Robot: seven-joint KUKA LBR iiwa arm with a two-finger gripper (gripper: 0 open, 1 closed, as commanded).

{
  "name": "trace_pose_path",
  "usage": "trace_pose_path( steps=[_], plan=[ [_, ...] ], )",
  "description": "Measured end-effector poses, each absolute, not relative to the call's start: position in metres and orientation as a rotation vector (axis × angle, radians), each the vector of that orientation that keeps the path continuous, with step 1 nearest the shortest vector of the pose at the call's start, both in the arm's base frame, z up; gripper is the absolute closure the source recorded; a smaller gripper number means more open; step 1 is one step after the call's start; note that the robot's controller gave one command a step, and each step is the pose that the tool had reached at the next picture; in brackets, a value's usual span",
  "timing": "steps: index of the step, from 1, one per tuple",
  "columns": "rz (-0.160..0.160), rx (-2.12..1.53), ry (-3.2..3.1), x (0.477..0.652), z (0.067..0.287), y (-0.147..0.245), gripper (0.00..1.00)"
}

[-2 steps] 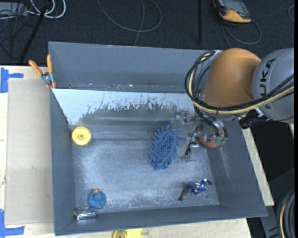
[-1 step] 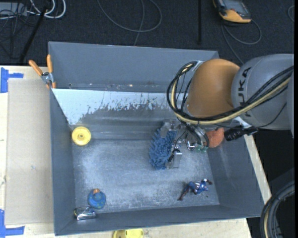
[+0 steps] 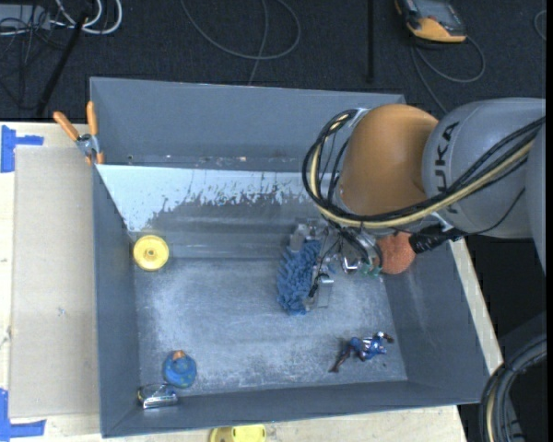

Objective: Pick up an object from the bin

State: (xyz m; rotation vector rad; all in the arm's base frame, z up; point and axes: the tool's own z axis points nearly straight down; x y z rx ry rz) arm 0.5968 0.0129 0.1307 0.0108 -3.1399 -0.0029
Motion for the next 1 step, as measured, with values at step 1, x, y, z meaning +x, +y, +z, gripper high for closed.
trace_pose_path(
  steps=[1],
  plan=[
    [-0.002,-0.114,-3.139,0.5959,0.0931,-0.0074,1.00]
  ],
)
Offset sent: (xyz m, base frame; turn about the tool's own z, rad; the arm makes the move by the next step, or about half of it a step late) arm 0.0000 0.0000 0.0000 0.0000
